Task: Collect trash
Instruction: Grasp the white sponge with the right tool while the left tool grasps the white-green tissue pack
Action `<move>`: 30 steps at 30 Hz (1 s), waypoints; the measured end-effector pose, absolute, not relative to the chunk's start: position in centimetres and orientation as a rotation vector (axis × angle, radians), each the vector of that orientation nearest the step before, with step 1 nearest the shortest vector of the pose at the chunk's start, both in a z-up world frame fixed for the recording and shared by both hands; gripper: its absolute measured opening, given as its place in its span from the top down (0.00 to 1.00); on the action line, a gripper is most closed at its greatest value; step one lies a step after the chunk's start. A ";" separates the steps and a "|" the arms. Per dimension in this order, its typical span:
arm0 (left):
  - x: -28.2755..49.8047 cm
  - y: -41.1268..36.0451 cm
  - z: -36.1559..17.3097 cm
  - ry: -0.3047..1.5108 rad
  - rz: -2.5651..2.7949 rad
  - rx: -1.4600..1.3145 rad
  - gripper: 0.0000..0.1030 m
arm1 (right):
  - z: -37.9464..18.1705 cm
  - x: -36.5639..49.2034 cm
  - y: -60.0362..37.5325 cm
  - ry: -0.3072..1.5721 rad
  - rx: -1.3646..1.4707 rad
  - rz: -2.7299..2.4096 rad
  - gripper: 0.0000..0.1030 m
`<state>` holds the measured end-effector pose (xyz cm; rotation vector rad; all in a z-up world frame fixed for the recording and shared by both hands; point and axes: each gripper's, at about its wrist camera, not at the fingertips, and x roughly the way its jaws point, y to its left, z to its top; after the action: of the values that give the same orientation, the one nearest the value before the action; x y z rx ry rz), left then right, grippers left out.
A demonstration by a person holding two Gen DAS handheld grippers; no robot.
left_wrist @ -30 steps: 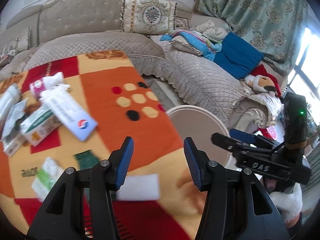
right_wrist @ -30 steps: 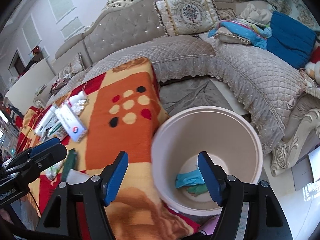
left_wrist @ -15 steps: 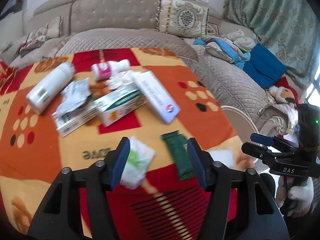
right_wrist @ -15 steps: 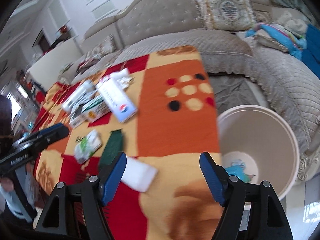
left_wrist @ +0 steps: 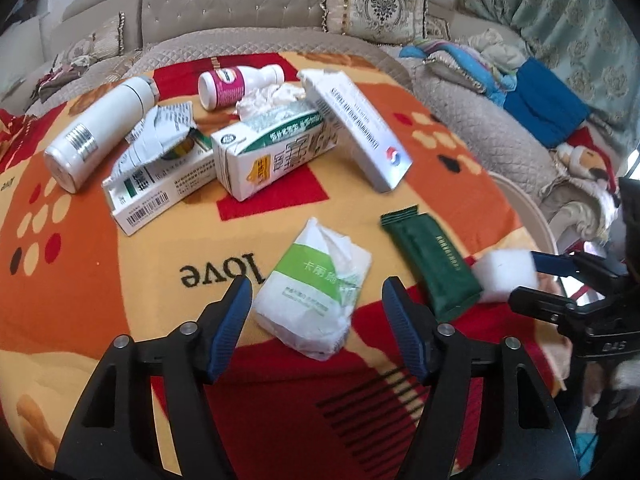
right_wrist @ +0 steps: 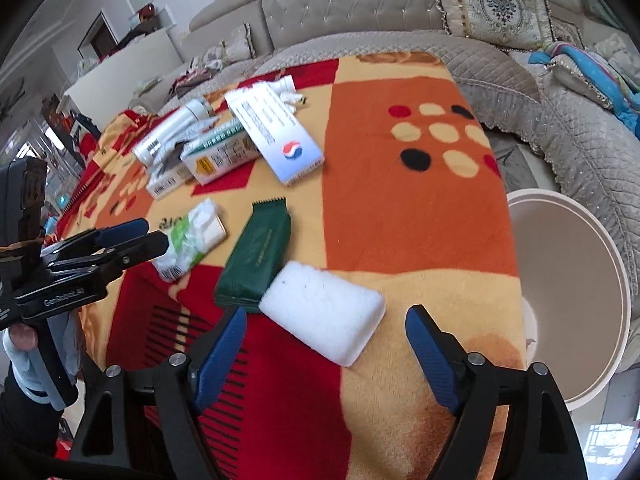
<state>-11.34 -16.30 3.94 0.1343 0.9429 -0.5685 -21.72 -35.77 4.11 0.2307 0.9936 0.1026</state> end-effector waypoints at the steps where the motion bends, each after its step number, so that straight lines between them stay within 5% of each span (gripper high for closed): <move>1: -11.1 -16.4 3.7 0.943 -0.564 0.137 0.35 | 4.0 -21.7 -35.8 0.996 0.234 0.102 0.23; 10: -10.5 -17.6 2.0 0.953 -0.549 0.180 0.37 | 2.9 -20.6 -35.3 0.986 0.235 0.089 0.22; 13: -10.6 -17.2 1.9 0.954 -0.549 0.171 0.55 | 3.0 -20.7 -35.2 0.960 0.234 0.089 0.43; 17: -10.7 -16.6 2.8 0.957 -0.560 0.142 0.65 | 3.6 -21.0 -35.4 0.935 0.239 0.101 0.46; 30: -13.5 -18.5 8.3 0.839 -0.616 0.120 0.66 | 7.6 -22.5 -35.8 0.824 0.236 0.109 0.46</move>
<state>-13.50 -18.55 8.34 0.1202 0.8391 -0.6163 -22.52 -35.83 7.61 0.2358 0.8243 0.1095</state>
